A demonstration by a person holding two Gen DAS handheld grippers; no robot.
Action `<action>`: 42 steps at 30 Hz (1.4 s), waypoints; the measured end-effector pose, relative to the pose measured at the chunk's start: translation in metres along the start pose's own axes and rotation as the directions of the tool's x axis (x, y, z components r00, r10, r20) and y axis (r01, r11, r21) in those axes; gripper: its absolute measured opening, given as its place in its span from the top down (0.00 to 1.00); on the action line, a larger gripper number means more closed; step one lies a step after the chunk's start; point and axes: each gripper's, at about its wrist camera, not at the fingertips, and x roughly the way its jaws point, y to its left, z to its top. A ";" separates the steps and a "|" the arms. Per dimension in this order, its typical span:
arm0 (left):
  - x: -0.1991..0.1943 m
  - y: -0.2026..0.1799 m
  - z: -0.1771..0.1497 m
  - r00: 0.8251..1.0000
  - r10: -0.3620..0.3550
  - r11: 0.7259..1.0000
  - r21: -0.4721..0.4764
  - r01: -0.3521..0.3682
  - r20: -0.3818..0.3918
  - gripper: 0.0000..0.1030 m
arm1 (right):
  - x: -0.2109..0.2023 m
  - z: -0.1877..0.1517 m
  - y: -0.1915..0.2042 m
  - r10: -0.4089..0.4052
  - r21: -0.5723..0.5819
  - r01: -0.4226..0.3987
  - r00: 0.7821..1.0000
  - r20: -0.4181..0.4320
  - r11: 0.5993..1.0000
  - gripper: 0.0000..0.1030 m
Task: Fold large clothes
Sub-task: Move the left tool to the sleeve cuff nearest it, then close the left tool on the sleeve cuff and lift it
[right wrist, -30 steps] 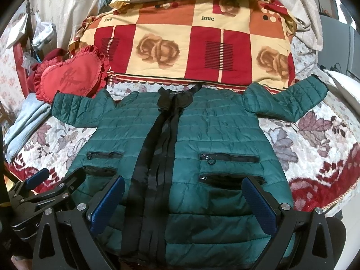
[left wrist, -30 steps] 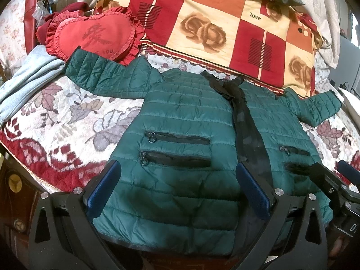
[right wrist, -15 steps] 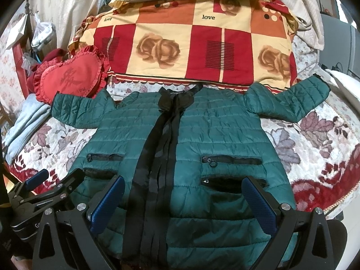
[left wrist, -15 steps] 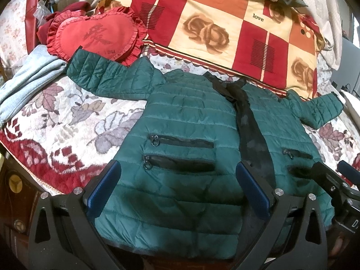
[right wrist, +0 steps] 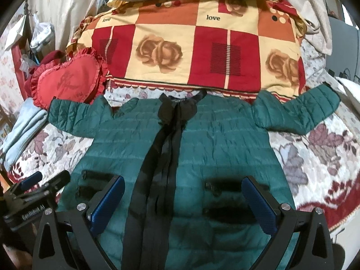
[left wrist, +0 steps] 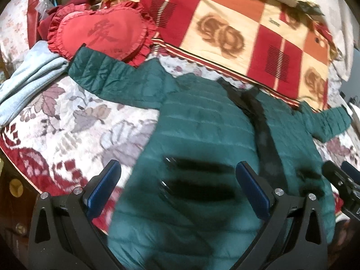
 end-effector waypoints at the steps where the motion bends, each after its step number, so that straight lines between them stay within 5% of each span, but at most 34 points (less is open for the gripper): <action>1: 0.003 0.004 0.004 1.000 0.011 1.000 -0.004 -0.011 0.000 0.01 | 0.005 0.005 0.001 0.001 -0.005 -0.001 1.000 0.001 1.000 0.00; 12: 0.076 0.096 0.066 0.980 0.192 0.976 -0.096 -0.197 -0.056 0.01 | 0.046 0.025 0.002 0.017 -0.005 -0.018 0.999 -0.048 1.000 0.00; 16: 0.110 0.140 0.088 0.973 0.208 0.962 -0.159 -0.222 -0.103 0.01 | 0.058 0.028 0.005 0.017 -0.014 -0.018 0.998 -0.065 1.000 0.00; 28: 0.174 0.253 0.141 0.972 0.234 0.910 -0.347 -0.225 -0.016 0.01 | 0.092 0.040 0.010 -0.002 -0.043 -0.002 0.996 -0.091 0.999 0.00; 42: 0.229 0.294 0.172 0.966 0.258 0.889 -0.387 -0.245 -0.019 0.01 | 0.111 0.047 0.012 0.009 -0.056 -0.014 0.995 -0.100 0.998 0.00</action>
